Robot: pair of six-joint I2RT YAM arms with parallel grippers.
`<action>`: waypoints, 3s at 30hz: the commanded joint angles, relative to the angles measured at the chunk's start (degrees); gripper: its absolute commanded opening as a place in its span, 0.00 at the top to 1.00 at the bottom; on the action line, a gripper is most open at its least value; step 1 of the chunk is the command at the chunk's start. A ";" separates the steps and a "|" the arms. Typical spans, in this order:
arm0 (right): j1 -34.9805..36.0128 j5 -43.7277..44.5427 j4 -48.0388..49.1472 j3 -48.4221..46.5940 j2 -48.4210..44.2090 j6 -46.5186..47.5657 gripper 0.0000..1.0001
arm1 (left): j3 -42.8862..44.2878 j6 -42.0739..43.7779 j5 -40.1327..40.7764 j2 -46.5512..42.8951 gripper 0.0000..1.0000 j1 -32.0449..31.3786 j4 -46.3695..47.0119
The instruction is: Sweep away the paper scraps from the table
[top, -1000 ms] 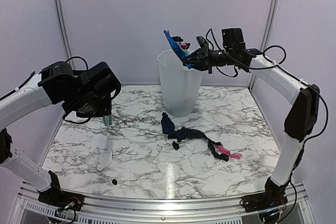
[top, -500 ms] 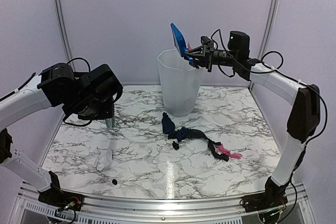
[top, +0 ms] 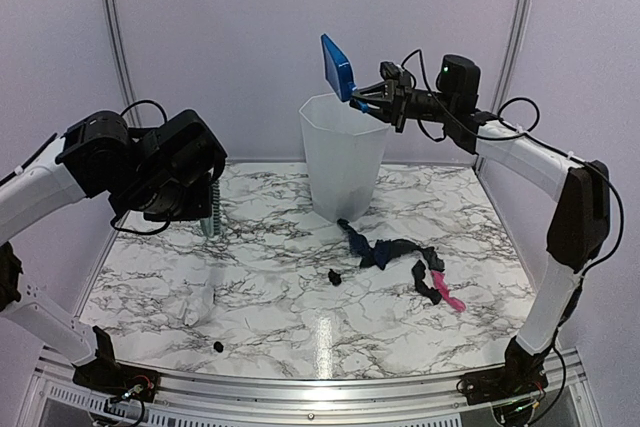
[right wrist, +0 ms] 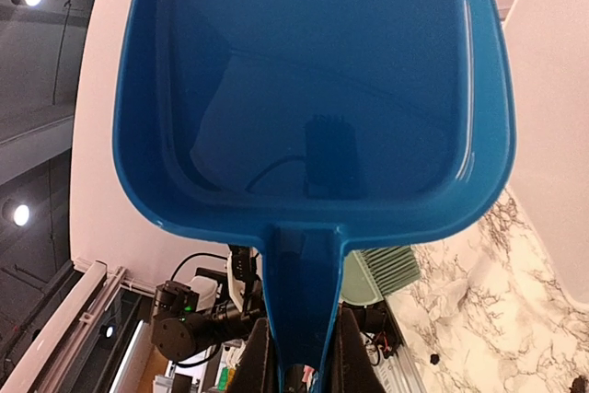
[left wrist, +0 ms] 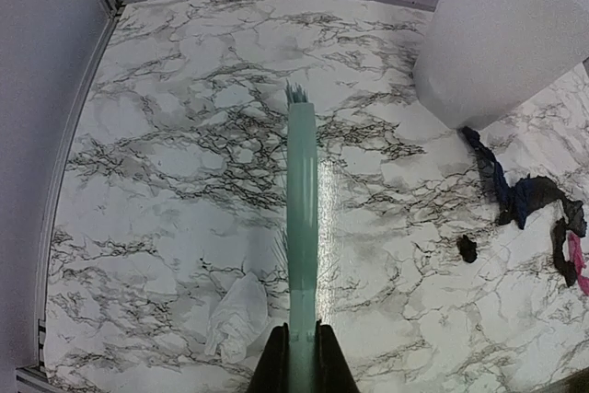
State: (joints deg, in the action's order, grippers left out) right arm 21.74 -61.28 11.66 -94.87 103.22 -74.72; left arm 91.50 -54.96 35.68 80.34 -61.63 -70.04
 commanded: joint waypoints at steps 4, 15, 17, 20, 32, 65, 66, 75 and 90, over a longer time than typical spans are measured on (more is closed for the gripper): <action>-0.27 -1.13 -13.28 -3.17 -4.94 16.72 1.00 | 3.60 -1.96 5.42 -3.74 1.00 -0.16 -12.24; 0.94 30.96 -56.87 -5.63 -15.58 52.18 1.00 | 4.54 10.33 -10.50 5.07 1.00 -2.05 3.03; 0.94 34.05 -57.82 -3.49 -19.02 53.06 1.00 | 9.82 12.93 -13.49 10.16 1.00 -2.79 5.51; 0.94 39.43 -59.96 -2.12 -23.26 54.06 1.00 | 17.03 15.77 -18.53 17.44 1.00 -3.32 10.00; 0.30 71.75 -71.08 5.52 -38.96 48.26 1.00 | 27.84 12.69 -46.03 40.82 1.00 -2.51 43.79; 0.26 70.39 -72.29 22.18 -44.86 47.19 1.00 | -15.46 -8.06 -42.30 30.53 1.00 8.96 61.90; 0.27 69.32 -71.73 22.98 -44.61 47.91 1.00 | -17.98 -7.45 -41.74 28.72 1.00 9.17 61.07; 0.53 55.93 -67.87 29.89 -40.56 54.05 1.00 | -32.50 -4.35 -37.00 12.29 1.00 13.23 52.47; 21.88 51.62 -77.56 30.46 -26.52 61.74 1.00 | -38.09 -3.53 -30.88 -2.26 1.00 15.72 42.47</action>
State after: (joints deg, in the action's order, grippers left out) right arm 39.11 -7.46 -62.15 -63.75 74.70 -16.86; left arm 53.91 -59.09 2.31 80.34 -46.57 -22.11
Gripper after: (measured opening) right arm 0.073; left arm 0.047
